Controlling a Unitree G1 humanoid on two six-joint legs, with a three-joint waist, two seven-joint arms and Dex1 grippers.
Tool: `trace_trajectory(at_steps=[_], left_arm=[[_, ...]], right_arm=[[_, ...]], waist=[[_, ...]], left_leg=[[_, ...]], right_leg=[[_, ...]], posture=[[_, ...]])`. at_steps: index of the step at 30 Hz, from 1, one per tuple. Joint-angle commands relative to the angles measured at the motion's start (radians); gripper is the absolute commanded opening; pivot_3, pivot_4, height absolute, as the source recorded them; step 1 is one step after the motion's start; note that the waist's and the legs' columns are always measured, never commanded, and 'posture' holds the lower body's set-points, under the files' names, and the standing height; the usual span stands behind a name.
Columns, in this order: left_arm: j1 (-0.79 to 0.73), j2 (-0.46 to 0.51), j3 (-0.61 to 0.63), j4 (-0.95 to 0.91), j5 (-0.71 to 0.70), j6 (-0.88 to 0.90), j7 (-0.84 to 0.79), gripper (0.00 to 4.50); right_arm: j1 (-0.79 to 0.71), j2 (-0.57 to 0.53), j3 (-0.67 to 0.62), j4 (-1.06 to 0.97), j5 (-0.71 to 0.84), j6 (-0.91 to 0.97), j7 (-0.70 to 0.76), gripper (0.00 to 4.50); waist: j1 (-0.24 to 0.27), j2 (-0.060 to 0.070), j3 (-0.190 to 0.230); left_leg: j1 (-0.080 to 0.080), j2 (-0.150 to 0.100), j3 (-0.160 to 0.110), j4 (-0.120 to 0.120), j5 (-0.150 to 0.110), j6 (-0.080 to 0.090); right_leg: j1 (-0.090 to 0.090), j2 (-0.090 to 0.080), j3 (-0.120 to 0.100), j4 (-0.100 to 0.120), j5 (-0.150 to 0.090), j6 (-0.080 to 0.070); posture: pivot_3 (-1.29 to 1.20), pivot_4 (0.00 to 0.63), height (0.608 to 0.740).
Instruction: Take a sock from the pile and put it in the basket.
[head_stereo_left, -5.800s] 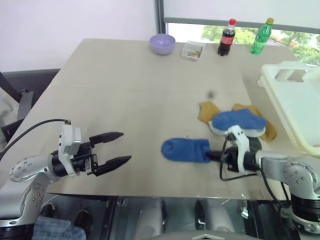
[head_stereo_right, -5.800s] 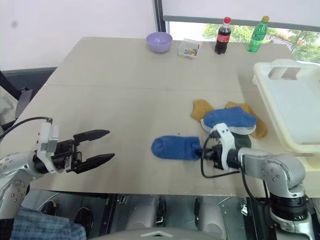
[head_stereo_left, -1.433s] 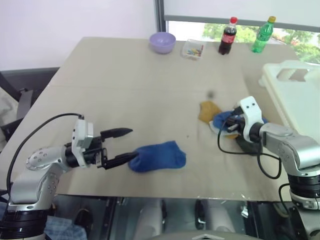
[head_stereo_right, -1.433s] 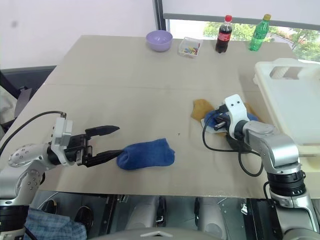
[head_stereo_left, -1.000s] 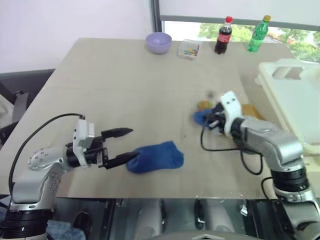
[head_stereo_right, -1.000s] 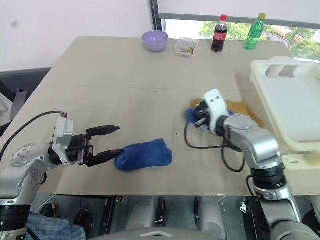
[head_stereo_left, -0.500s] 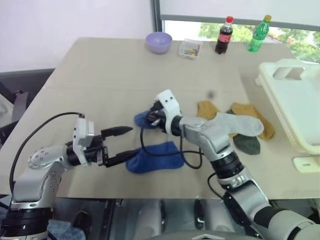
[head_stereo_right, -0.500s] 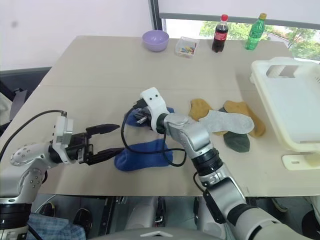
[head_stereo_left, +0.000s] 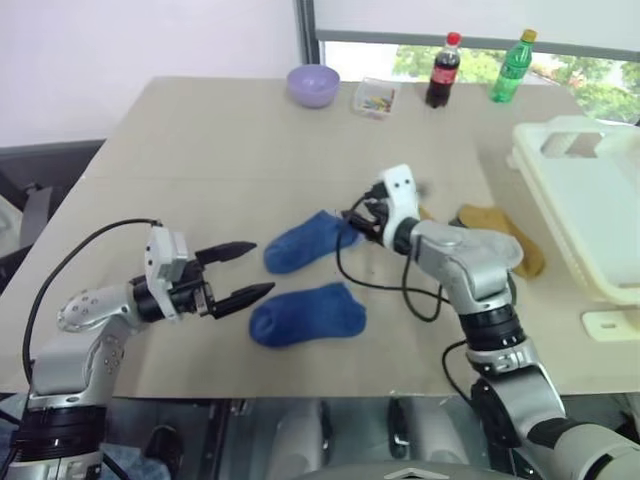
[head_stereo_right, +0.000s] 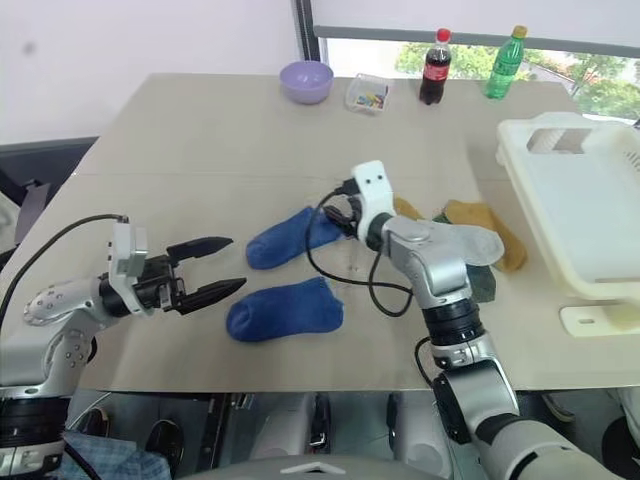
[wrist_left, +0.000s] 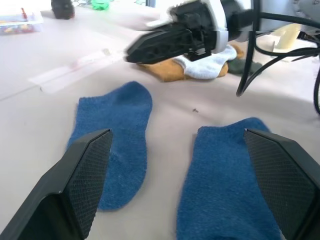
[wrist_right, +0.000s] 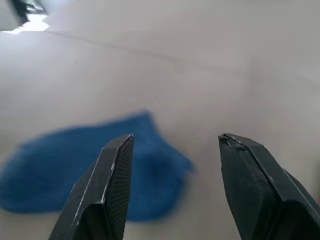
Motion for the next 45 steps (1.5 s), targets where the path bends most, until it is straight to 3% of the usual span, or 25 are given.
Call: trace_trajectory(at_steps=[1,8,11,16,24,32,41,45], left_arm=[[-0.016,0.004,0.0,0.003,0.008,-0.019,-0.013,4.5],[-0.015,0.009,0.022,0.021,0.018,-0.016,0.01,4.5],[0.002,0.016,0.036,0.04,0.034,0.005,0.049,4.5],[0.005,0.002,0.021,0.072,0.095,0.062,0.174,4.5],[-0.031,-0.004,-0.085,0.076,0.216,0.28,0.403,4.5],[-0.109,-0.074,-0.093,0.14,0.248,0.262,0.459,4.5],[-0.127,-0.083,-0.203,0.191,0.369,0.173,0.452,4.5],[-0.136,-0.078,-0.219,0.236,0.394,0.134,0.449,2.67]], right_arm=[[-0.012,0.073,-0.099,0.023,0.091,0.079,-0.032,2.74],[-0.008,0.105,-0.131,0.053,0.157,0.143,0.01,2.74],[-0.008,0.106,-0.131,0.067,0.158,0.126,0.008,1.94],[-0.016,0.105,-0.122,0.09,0.15,0.101,0.008,0.03],[-0.031,0.104,-0.087,0.119,0.125,0.057,0.01,0.03],[-0.025,0.113,-0.073,0.12,0.121,0.046,0.013,0.03],[-0.033,0.1,-0.069,0.129,0.112,0.031,0.018,0.03],[-0.028,0.099,-0.07,0.12,0.11,0.031,0.013,0.0]], waist=[[-0.008,0.0,0.0],[-0.013,0.0,0.0],[-0.014,0.0,0.0],[-0.014,-0.001,0.0],[-0.01,-0.001,-0.001],[-0.008,0.0,-0.001],[-0.005,0.001,-0.002],[-0.003,0.002,-0.003]], left_leg=[[0.0,0.0,0.0,0.0,0.0,0.0],[0.0,0.0,0.0,0.0,0.0,0.0],[0.0,0.0,-0.002,0.0,0.0,0.0],[0.0,0.0,-0.002,0.0,0.0,0.0],[0.001,0.0,-0.006,0.0,0.0,0.0],[0.004,0.0,-0.007,0.001,0.002,-0.003],[0.005,0.0,-0.008,0.002,0.004,-0.003],[0.005,-0.001,-0.008,0.002,0.004,-0.003]], right_leg=[[0.0,0.0,0.0,0.0,0.0,0.0],[0.0,0.0,0.001,0.0,0.0,0.0],[0.0,0.0,0.001,0.0,0.0,0.0],[0.0,0.0,0.001,0.0,0.0,0.0],[0.001,0.0,0.0,0.001,0.0,0.0],[0.001,0.0,0.0,0.008,0.0,0.0],[0.001,0.0,0.001,0.011,0.0,0.0],[0.001,-0.001,0.001,0.011,0.0,0.0]], posture=[[0.0,0.15,0.736],[0.0,0.15,0.736],[0.0,0.15,0.736],[0.0,0.15,0.736],[0.0,0.15,0.736],[0.0,0.15,0.736],[0.0,0.15,0.736],[0.0,0.15,0.736]])
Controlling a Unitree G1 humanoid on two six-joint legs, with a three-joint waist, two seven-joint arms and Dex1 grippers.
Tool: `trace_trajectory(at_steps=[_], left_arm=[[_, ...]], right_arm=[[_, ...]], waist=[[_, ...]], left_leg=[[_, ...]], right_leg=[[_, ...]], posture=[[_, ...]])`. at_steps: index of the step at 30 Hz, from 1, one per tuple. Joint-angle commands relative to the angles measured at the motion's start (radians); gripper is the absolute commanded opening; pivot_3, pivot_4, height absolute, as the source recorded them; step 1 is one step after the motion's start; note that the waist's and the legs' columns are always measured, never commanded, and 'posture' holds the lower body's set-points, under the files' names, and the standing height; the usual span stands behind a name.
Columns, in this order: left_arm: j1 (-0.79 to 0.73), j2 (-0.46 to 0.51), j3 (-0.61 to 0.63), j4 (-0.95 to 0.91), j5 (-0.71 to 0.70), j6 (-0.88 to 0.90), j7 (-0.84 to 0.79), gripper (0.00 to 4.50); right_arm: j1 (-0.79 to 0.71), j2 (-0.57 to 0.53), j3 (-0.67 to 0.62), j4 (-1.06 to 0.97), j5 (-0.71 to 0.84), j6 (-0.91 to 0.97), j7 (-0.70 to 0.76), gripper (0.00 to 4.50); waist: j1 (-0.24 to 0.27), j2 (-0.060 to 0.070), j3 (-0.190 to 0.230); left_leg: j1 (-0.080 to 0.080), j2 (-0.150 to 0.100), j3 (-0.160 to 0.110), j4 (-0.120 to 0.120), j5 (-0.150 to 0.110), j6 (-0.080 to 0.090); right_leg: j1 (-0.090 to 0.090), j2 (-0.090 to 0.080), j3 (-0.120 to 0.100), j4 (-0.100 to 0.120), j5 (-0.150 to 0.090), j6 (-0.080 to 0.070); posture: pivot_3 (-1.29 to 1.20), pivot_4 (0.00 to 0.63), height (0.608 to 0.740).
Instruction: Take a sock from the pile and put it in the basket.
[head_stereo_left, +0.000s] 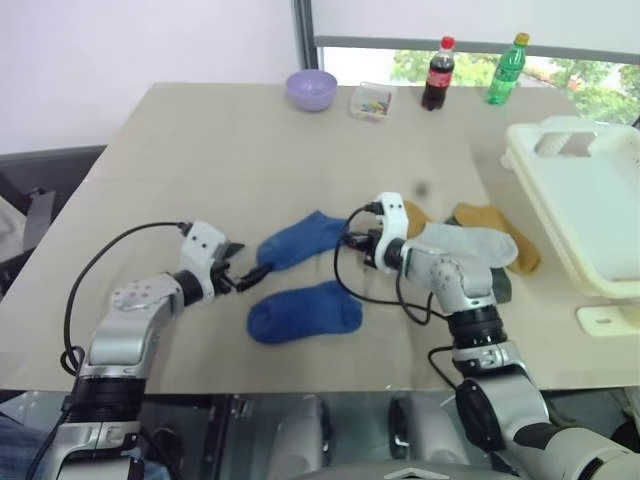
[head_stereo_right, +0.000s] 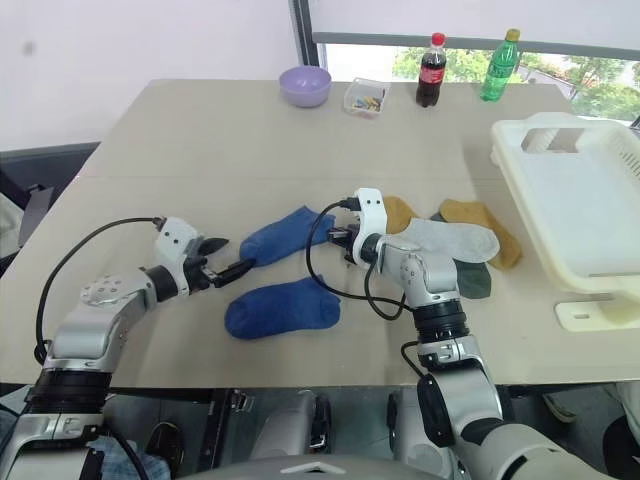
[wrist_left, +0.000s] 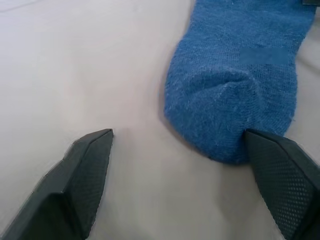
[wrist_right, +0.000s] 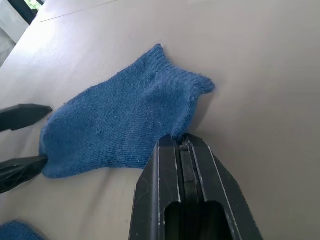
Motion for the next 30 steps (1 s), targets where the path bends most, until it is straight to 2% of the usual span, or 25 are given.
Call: trace_trajectory(at_steps=[1,5,6,7,14,17,19,21,24,30], left_arm=[[0.018,0.003,-0.047,0.093,0.072,-0.003,0.013,2.25],[0.014,0.007,-0.058,0.126,0.085,-0.03,0.019,0.54],[0.013,0.007,-0.058,0.128,0.085,-0.034,0.02,0.18],[0.013,0.007,-0.059,0.127,0.085,-0.037,0.021,0.07],[0.013,-0.011,-0.018,0.099,0.045,-0.118,0.0,0.07],[0.029,-0.034,0.042,0.003,-0.061,-0.129,-0.051,0.07],[0.054,-0.041,0.099,-0.091,-0.182,-0.108,-0.118,0.07],[0.096,-0.031,0.136,-0.18,-0.286,-0.071,-0.189,0.07],[0.181,0.007,0.173,-0.29,-0.373,-0.007,-0.246,0.07],[0.405,0.072,0.265,-0.454,-0.393,0.008,-0.283,0.07]], right_arm=[[-0.014,0.001,0.0,-0.03,0.005,-0.018,0.007,0.0],[0.0,-0.004,-0.002,-0.072,0.019,0.004,0.009,0.0],[0.004,-0.005,0.0,-0.088,0.022,0.012,0.01,0.0],[0.011,-0.01,0.009,-0.11,0.022,0.02,0.012,0.0],[0.075,-0.042,0.047,-0.324,0.058,0.112,0.016,0.0],[0.116,-0.068,0.051,-0.455,0.101,0.199,0.016,0.0],[0.152,-0.093,0.045,-0.558,0.148,0.28,0.018,0.0],[0.176,-0.098,0.023,-0.628,0.191,0.351,0.009,0.0],[0.193,-0.036,-0.082,-0.716,0.283,0.5,-0.028,0.0],[0.283,-0.006,-0.153,-0.896,0.351,0.685,-0.054,0.0]], waist=[[0.0,0.001,-0.001],[-0.003,0.002,-0.001],[-0.004,0.002,-0.001],[-0.005,0.002,-0.002],[-0.007,0.003,-0.002],[-0.007,0.003,-0.002],[-0.006,0.001,-0.001],[-0.006,-0.001,0.0],[-0.008,-0.001,0.0],[-0.006,-0.001,0.0]], left_leg=[[0.0,0.0,0.0,0.0,0.0,0.0],[0.001,0.0,0.0,0.0,0.0,0.0],[0.001,0.0,0.0,0.0,0.0,0.0],[0.002,0.0,-0.001,0.0,0.0,0.0],[0.002,0.001,-0.002,0.0,0.001,0.0],[-0.001,0.001,-0.002,0.0,0.001,0.0],[-0.003,0.001,-0.001,0.0,0.001,0.0],[-0.008,0.001,-0.001,-0.001,0.0,0.0],[-0.014,0.001,-0.002,-0.001,0.0,0.0],[-0.016,0.001,-0.004,-0.002,0.0,0.001]], right_leg=[[0.0,0.0,0.0,0.0,0.0,0.0],[0.0,0.0,0.0,0.002,0.0,0.0],[0.0,0.0,0.0,0.002,-0.001,0.001],[0.0,0.001,0.0,0.002,-0.002,0.001],[0.0,0.001,0.0,0.003,-0.003,-0.001],[-0.002,0.001,0.0,0.002,-0.003,-0.001],[-0.004,0.0,0.001,0.001,0.0,-0.003],[-0.006,0.0,0.0,-0.002,0.0,-0.003],[-0.011,0.0,0.0,-0.006,0.0,-0.003],[-0.01,0.001,-0.004,-0.011,0.0,-0.003]], posture=[[0.0,0.15,0.736],[0.0,0.15,0.736],[0.0,0.15,0.736],[0.0,0.15,0.736],[0.0,0.15,0.736],[0.0,0.15,0.736],[0.0,0.15,0.736],[0.0,0.15,0.736],[0.0,0.15,0.736],[0.0,0.15,0.736]])
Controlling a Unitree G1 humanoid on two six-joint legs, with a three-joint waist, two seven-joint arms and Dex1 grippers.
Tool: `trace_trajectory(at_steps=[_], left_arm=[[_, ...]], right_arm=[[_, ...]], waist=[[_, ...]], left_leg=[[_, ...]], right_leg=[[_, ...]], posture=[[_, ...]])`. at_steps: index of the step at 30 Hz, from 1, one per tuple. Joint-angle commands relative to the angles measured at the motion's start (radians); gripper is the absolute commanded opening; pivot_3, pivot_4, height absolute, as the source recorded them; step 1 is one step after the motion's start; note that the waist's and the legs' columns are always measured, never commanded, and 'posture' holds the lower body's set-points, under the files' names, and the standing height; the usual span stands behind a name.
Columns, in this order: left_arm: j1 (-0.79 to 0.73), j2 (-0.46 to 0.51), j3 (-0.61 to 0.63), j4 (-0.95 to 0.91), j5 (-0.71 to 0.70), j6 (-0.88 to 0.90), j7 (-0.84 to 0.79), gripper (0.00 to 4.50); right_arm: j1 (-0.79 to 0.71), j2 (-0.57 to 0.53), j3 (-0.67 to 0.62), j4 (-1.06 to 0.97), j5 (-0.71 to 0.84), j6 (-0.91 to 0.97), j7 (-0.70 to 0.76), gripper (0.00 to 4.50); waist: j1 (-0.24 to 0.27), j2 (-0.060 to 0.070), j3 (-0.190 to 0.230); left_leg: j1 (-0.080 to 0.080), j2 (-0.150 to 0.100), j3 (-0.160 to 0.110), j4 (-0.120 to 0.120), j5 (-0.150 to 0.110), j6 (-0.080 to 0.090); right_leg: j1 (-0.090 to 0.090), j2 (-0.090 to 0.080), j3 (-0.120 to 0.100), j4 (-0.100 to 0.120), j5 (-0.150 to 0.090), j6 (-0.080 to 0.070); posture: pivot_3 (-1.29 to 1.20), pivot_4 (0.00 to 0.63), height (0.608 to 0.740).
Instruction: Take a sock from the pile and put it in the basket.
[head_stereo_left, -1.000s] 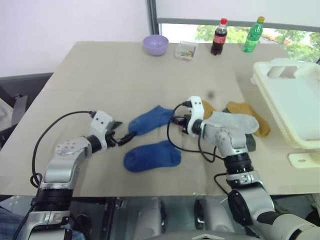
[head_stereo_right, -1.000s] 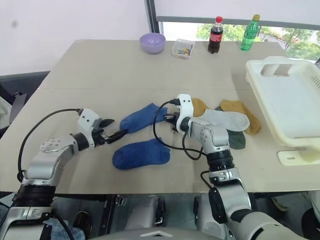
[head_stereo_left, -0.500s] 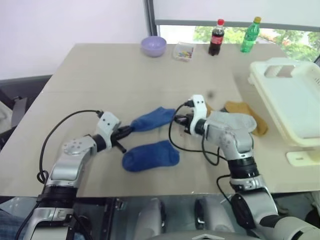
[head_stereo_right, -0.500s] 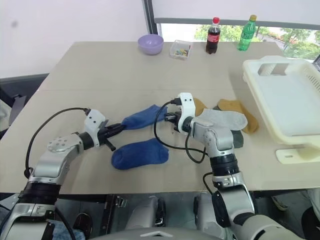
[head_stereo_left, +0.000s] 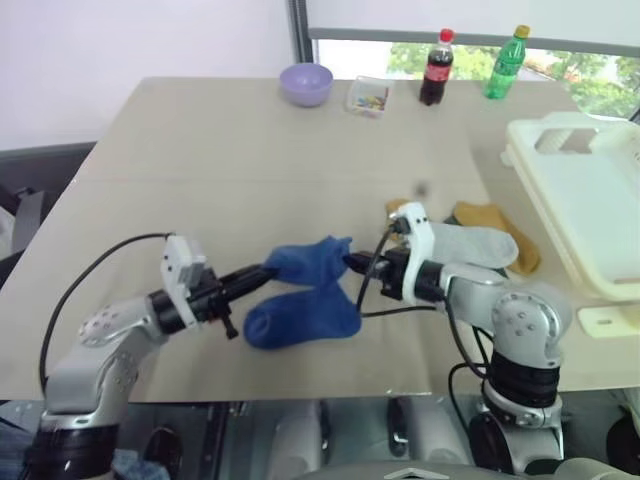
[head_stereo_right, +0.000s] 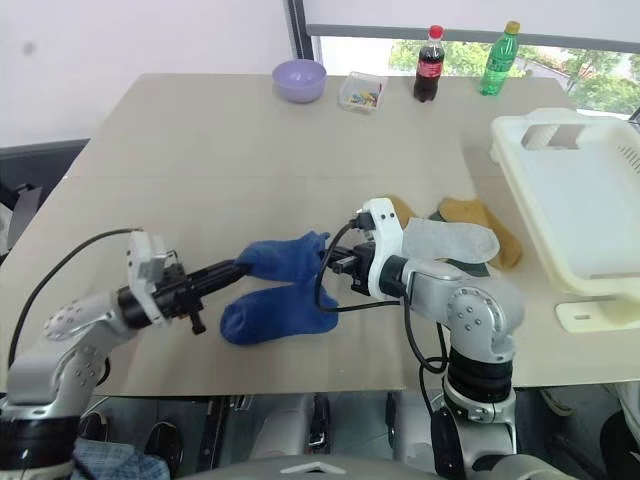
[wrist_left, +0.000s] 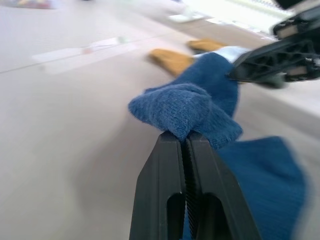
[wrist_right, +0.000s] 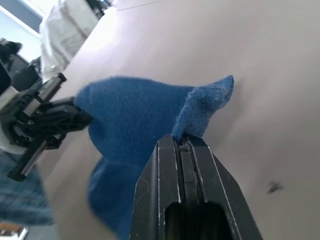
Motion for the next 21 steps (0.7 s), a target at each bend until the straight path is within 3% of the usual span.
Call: trace_trajectory(at_steps=[1,12,21], left_arm=[[0.103,0.032,0.069,-0.1,-0.007,-0.007,-0.021,0.07],[0.223,0.004,0.062,-0.111,0.057,-0.082,-0.013,0.07],[0.206,-0.041,0.042,-0.105,0.062,-0.129,0.0,0.07]], right_arm=[[0.059,0.012,-0.037,-0.125,0.069,0.086,0.007,0.0],[0.254,-0.077,-0.002,-0.216,0.225,0.071,0.106,0.0],[0.262,-0.084,0.038,-0.19,0.196,-0.002,0.059,0.0]], waist=[[0.002,0.0,0.0],[0.005,0.001,0.001],[0.007,0.001,0.0]], left_leg=[[0.0,0.0,0.0,0.0,0.0,0.0],[-0.001,0.0,-0.001,0.0,0.0,0.0],[-0.001,0.0,-0.001,0.001,0.0,0.0]], right_leg=[[0.0,0.0,0.0,0.0,-0.001,-0.001],[0.0,0.0,-0.001,-0.001,-0.004,-0.001],[0.0,0.0,-0.001,-0.001,-0.004,-0.001]], posture=[[0.0,0.15,0.736],[0.0,0.15,0.736],[0.0,0.15,0.736]])
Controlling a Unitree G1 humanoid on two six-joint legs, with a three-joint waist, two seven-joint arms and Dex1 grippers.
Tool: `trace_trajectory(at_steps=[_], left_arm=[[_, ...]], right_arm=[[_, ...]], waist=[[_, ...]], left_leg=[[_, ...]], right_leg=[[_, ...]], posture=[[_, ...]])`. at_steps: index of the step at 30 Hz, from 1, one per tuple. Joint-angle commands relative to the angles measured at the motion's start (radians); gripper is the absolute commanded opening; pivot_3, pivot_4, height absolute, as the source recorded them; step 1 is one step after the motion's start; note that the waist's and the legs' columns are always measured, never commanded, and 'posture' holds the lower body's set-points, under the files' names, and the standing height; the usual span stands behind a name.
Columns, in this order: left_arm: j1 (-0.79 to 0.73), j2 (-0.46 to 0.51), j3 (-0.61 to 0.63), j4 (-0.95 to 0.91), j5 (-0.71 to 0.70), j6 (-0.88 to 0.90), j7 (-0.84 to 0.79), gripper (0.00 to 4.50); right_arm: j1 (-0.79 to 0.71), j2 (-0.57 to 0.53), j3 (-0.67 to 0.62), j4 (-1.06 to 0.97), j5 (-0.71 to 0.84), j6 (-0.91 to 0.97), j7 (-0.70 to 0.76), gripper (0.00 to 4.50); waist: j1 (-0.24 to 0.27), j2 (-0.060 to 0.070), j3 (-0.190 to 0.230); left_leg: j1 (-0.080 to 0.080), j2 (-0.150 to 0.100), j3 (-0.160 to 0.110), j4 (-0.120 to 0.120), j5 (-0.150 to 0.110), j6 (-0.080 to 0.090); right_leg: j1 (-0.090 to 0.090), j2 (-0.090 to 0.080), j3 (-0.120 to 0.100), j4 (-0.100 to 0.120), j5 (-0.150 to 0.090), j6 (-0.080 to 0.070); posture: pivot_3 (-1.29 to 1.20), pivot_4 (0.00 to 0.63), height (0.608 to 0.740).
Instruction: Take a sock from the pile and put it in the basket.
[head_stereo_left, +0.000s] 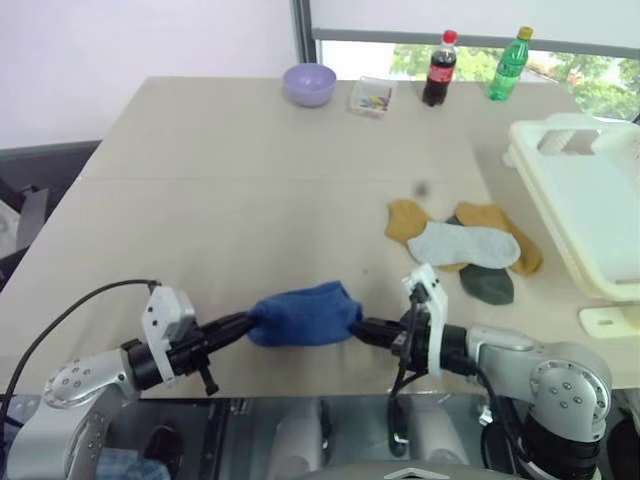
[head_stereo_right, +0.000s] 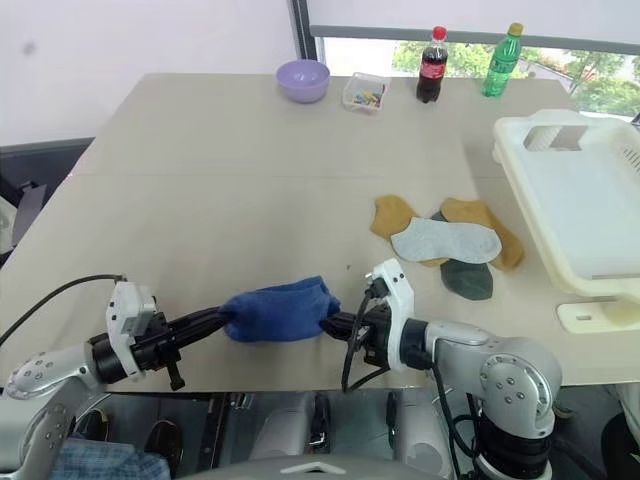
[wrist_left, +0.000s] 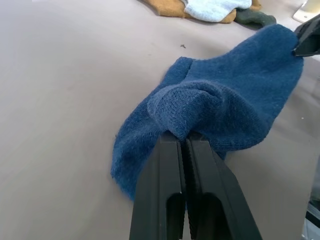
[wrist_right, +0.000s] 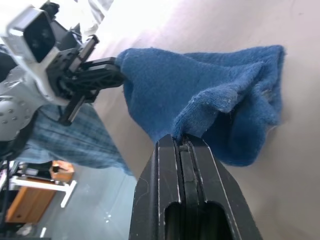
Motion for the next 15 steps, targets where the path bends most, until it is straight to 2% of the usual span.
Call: trace_trajectory(at_steps=[1,15], left_arm=[[-0.012,-0.021,0.01,-0.024,-0.021,-0.027,0.004,0.07],[-0.053,-0.057,0.008,0.01,-0.013,-0.089,0.006,0.07]], right_arm=[[-0.017,0.005,0.008,-0.015,0.013,-0.046,-0.013,0.0],[-0.059,-0.021,0.028,0.019,0.058,-0.13,-0.022,0.0]], waist=[[0.001,0.0,0.0],[0.002,-0.001,0.0]], left_leg=[[0.0,0.0,0.0,0.0,0.0,0.0],[0.0,0.0,0.0,0.0,0.0,0.0]], right_leg=[[0.0,0.0,0.0,0.0,0.0,0.0],[0.0,0.001,0.0,0.0,0.0,0.0]], posture=[[0.0,0.15,0.736],[0.0,0.15,0.736]])
